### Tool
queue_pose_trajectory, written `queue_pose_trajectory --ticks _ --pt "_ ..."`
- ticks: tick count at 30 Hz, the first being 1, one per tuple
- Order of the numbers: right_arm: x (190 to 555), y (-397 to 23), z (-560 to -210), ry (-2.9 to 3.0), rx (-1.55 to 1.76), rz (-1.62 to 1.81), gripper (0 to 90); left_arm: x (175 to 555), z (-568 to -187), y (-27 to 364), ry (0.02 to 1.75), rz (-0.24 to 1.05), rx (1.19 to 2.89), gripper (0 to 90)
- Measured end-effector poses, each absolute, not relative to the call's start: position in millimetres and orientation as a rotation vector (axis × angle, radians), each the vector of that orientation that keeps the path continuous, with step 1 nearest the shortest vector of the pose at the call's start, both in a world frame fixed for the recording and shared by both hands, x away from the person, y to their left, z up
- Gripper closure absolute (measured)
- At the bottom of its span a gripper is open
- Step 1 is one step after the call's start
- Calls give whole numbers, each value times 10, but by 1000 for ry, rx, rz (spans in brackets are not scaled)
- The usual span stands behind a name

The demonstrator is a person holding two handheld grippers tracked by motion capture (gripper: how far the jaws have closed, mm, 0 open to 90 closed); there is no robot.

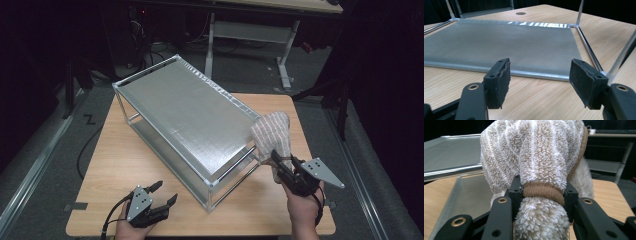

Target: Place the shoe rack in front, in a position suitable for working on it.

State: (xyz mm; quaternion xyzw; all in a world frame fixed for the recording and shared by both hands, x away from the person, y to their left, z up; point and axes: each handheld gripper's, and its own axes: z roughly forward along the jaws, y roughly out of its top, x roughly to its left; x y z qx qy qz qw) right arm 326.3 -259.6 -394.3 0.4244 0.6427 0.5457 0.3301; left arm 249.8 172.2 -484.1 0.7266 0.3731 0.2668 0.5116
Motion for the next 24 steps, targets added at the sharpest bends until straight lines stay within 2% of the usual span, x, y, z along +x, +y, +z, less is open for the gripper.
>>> queue_pose_trajectory --ticks 10,24 --pt "3224 -2536 -3950 1708 1092 1445 631 2513 -4835 1690 887 637 1751 337" --pt "2818 -2239 -3922 1819 974 1480 628 2660 -4823 1466 805 581 1778 336"
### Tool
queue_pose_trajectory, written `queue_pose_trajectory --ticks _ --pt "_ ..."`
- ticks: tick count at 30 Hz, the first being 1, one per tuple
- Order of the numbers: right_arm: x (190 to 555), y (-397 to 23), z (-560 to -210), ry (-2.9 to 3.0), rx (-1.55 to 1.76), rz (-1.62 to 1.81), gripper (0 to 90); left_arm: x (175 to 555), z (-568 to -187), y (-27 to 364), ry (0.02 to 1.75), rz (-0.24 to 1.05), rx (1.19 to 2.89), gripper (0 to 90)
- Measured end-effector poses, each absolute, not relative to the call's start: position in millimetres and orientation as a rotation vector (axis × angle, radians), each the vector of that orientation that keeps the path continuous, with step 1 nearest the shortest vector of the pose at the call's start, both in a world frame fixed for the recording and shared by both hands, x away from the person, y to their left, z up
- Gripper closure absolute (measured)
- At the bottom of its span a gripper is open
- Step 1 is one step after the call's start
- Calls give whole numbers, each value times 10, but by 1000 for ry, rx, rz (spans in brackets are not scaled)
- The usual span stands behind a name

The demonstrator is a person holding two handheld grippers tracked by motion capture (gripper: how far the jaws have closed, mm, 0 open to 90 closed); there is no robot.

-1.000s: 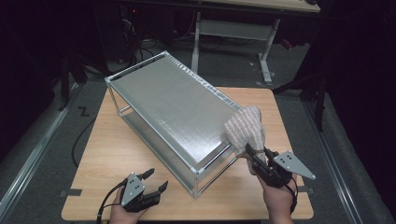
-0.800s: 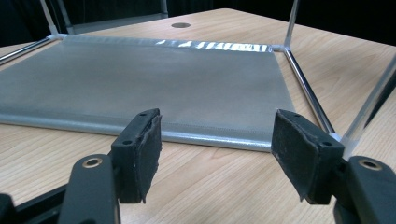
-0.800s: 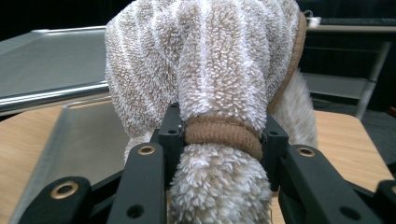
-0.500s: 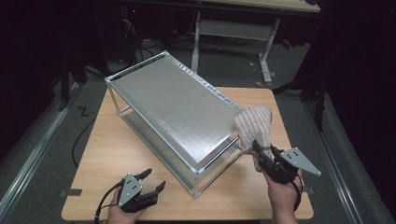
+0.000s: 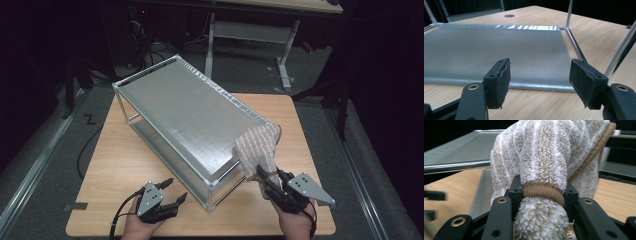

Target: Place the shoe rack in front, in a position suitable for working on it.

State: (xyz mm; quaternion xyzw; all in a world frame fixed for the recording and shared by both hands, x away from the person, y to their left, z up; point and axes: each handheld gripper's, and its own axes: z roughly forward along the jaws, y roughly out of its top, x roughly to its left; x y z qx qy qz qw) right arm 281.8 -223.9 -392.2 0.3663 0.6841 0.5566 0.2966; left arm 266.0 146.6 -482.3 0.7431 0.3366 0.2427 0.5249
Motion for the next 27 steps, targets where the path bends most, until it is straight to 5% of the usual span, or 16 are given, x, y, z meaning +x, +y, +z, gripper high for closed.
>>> queue_pose_trajectory --ticks 16,27 --pt "2313 -1787 -3869 1971 776 1576 627 2775 -4815 1242 730 536 1801 336" --pt "2332 -1954 -3930 1925 863 1515 628 2806 -4813 1146 703 523 1809 336"
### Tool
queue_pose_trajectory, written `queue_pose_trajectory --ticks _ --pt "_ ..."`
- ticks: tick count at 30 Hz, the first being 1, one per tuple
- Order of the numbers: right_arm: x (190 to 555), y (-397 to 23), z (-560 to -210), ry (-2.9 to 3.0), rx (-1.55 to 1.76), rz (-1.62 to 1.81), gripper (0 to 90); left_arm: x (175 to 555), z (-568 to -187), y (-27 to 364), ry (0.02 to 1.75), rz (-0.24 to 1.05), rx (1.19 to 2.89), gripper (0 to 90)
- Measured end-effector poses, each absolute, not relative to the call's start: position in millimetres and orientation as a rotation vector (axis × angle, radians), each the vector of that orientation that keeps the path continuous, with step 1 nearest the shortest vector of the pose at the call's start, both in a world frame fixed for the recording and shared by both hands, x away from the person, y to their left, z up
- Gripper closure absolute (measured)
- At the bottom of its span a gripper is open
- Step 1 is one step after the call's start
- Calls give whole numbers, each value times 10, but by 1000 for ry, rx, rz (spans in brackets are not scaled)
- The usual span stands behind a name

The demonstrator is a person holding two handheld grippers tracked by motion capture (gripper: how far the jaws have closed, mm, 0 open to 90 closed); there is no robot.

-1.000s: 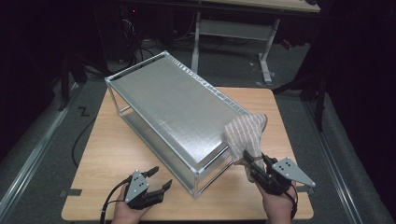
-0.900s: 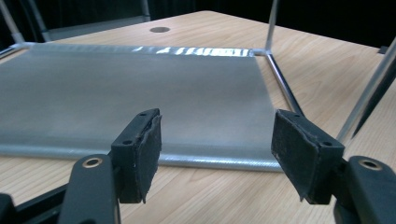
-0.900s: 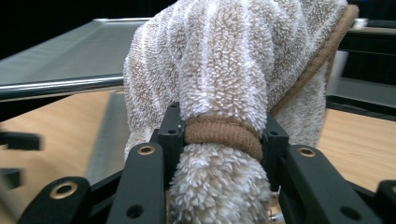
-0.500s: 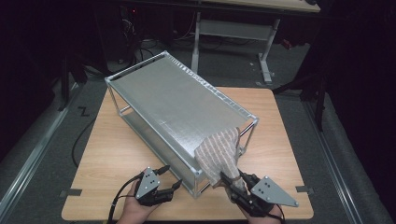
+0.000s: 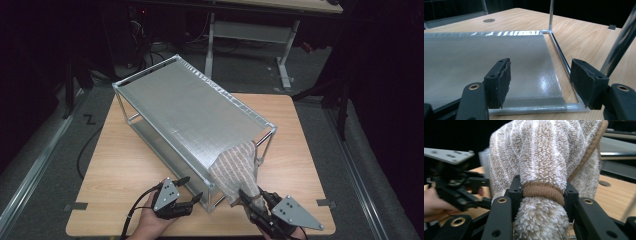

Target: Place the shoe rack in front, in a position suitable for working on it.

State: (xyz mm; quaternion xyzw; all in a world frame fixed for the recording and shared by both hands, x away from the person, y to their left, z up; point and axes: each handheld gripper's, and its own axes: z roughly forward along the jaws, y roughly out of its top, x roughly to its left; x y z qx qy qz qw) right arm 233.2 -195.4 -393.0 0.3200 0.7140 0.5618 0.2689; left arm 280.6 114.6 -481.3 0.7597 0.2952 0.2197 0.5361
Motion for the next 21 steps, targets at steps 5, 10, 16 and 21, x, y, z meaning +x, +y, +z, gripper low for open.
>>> queue_pose_trajectory --ticks 5,10,16,21 --pt "2443 -2186 -3973 1862 963 1467 629 2805 -4814 1138 701 523 1810 336" --pt "2558 -2421 -4022 1796 1048 1417 631 2798 -4811 1156 704 527 1810 336" --pt "2735 -2686 -4102 1716 1150 1341 631 2758 -4816 1228 730 535 1802 335" --pt "2910 -2832 -4187 1682 1233 1278 632 2710 -4817 1322 764 554 1791 336"
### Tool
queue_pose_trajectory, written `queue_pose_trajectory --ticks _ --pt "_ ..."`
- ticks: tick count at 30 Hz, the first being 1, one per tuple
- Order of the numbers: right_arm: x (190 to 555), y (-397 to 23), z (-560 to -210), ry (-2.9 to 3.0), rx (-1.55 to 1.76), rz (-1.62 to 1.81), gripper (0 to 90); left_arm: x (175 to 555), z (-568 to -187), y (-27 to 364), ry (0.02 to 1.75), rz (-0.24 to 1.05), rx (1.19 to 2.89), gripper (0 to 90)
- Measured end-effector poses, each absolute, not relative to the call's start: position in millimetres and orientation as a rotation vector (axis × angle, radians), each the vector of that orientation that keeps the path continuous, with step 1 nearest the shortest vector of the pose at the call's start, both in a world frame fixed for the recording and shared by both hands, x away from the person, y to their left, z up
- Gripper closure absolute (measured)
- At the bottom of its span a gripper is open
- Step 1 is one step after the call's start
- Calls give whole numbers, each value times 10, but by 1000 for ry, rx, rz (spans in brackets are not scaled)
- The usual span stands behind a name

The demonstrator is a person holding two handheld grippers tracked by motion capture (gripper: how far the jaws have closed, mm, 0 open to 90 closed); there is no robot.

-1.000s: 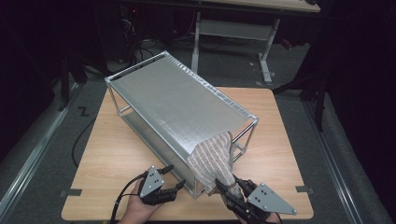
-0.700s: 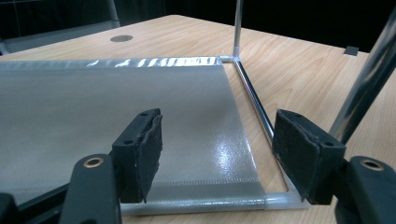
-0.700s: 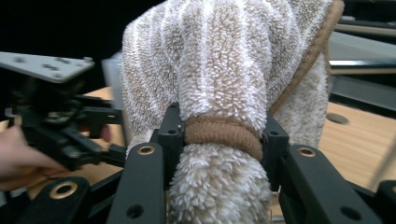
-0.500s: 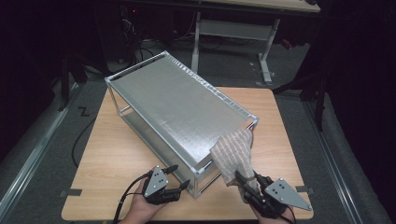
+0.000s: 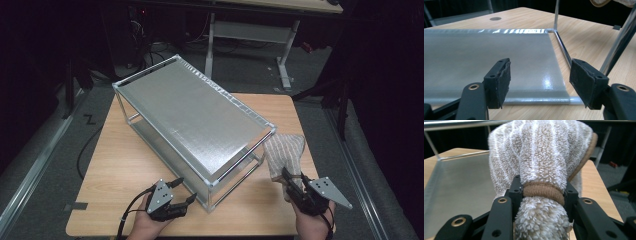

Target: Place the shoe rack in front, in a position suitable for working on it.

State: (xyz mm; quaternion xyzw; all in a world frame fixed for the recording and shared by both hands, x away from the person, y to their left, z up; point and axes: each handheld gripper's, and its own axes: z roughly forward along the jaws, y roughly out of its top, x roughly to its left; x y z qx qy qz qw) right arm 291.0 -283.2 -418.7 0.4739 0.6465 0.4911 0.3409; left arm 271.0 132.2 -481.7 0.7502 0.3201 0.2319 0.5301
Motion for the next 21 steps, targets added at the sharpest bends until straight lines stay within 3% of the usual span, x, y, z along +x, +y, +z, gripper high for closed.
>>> queue_pose_trajectory --ticks 21 --pt "3250 -2616 -4166 1691 1210 1336 631 2510 -4838 1615 874 610 1755 337"
